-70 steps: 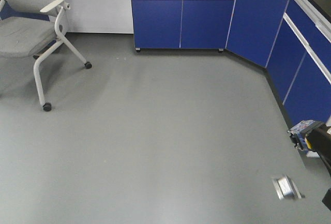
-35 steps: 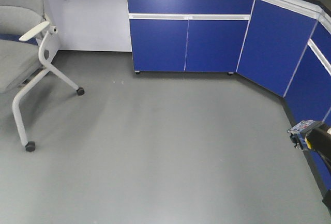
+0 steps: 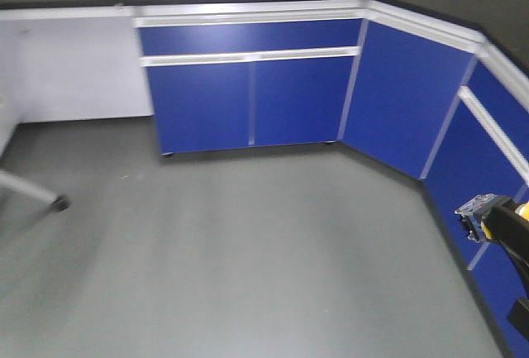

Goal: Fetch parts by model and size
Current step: 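Drive the base to the bench with the red tray, holding both buttons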

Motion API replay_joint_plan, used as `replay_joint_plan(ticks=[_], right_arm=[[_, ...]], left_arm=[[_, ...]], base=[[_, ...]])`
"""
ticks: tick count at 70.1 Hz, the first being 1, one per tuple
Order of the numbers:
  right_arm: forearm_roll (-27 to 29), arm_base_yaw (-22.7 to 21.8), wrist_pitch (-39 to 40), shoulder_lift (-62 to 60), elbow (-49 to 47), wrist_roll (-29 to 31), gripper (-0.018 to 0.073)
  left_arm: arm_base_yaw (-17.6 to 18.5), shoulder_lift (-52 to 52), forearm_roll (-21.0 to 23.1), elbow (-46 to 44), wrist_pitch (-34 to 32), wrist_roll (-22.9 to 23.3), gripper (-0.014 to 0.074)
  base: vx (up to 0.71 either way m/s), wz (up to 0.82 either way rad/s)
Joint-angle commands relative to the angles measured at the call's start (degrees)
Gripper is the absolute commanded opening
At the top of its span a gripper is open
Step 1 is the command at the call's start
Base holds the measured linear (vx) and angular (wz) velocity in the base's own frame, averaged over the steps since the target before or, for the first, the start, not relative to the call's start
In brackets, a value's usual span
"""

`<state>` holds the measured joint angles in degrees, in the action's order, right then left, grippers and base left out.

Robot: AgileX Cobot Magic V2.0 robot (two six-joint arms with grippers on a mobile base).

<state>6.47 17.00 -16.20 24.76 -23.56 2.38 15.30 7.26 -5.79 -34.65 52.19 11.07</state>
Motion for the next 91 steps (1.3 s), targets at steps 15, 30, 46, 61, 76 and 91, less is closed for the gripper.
replay_joint_plan(ticks=[15, 30, 46, 61, 76, 91], right_arm=[[-0.4, -0.1, 4.9, 2.1, -1.8, 0.3, -0.0010], [-0.4, -0.1, 4.9, 2.1, -1.8, 0.3, -0.0010], [-0.4, -0.1, 4.8, 2.1, -1.8, 0.3, -0.0010], [-0.4, -0.1, 4.8, 2.1, -1.8, 0.3, -0.0010], [-0.4, -0.1, 4.8, 2.1, -1.8, 0.3, -0.0010], [-0.4, -0.1, 4.8, 2.1, -1.8, 0.3, -0.0010]], left_arm=[[0.2, 1.2, 0.1, -1.2, -4.7, 0.0, -0.0006], [0.2, 1.2, 0.1, -1.2, -4.7, 0.0, -0.0006], [0.2, 1.2, 0.1, -1.2, -4.7, 0.0, -0.0006], [0.2, 1.2, 0.1, -1.2, -4.7, 0.0, -0.0006], [0.2, 1.2, 0.1, -1.2, -4.7, 0.0, -0.0006], [0.2, 1.2, 0.1, -1.2, -4.7, 0.0, -0.0006]], base=[[0.31, -0.89], [0.23, -1.06], [0.19, -1.02], [0.17, -0.94], [0.15, -0.86], [0.13, -0.78]])
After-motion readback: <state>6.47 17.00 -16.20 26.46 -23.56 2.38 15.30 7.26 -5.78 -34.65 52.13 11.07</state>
